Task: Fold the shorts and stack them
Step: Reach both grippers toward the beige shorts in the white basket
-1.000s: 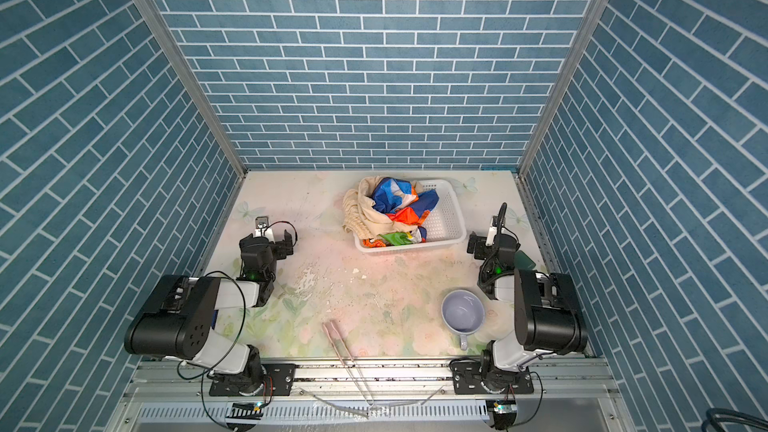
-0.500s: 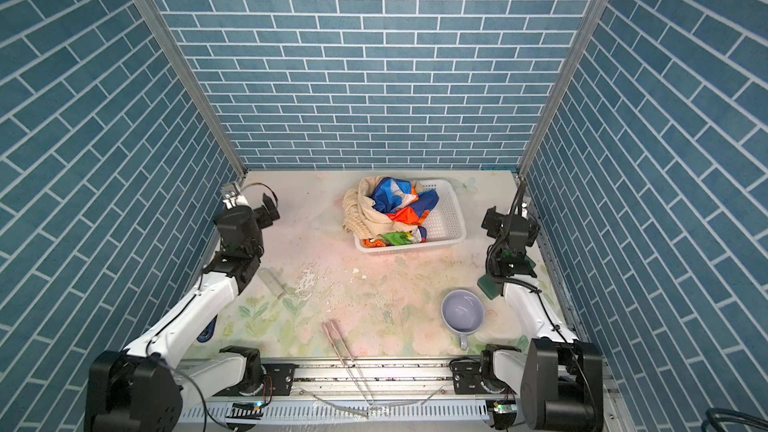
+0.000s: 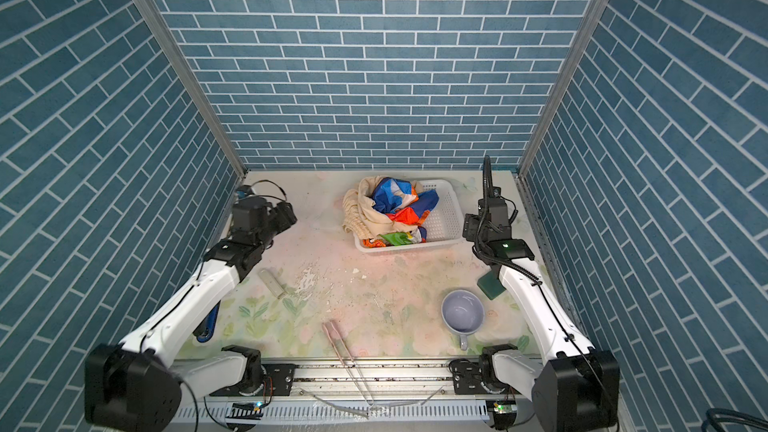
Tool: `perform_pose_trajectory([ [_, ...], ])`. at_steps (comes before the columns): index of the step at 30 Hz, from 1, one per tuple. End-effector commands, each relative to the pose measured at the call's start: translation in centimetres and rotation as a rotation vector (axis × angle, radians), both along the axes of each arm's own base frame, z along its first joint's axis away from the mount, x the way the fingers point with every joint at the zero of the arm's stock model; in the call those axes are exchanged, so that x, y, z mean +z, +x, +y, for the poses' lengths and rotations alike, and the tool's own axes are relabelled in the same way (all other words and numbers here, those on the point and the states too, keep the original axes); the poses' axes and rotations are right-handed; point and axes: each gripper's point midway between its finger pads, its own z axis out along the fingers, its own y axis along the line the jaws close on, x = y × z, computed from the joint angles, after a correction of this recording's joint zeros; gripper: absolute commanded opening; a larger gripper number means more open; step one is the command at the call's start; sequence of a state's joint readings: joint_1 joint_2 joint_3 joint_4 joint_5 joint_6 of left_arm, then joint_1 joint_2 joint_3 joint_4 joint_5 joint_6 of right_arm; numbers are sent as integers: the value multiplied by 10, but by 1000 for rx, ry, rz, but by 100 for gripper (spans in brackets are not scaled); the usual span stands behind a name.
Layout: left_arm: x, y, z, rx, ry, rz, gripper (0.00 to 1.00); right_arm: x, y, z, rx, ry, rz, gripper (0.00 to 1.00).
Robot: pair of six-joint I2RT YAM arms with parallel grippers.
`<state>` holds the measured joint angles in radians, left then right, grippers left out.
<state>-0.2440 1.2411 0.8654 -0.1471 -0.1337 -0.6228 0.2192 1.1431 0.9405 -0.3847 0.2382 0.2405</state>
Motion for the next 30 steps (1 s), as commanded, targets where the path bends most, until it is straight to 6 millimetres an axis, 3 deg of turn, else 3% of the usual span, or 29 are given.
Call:
perform_pose_trajectory([
  [1,-28,-6,-48,-128,-72,105,78,14,-5,22,79,83,53,70],
  [6,-49,9,-92,-201,-156,130,80,25,-10,34,118,149,66,69],
  [17,-81,36,-204,-370,-208,183,71,34,-23,55,213,239,106,70],
  [21,-87,44,-247,-430,-242,193,61,32,-23,54,206,234,108,70],
  [30,-82,69,-322,-500,-324,170,57,23,-15,36,134,151,136,72],
])
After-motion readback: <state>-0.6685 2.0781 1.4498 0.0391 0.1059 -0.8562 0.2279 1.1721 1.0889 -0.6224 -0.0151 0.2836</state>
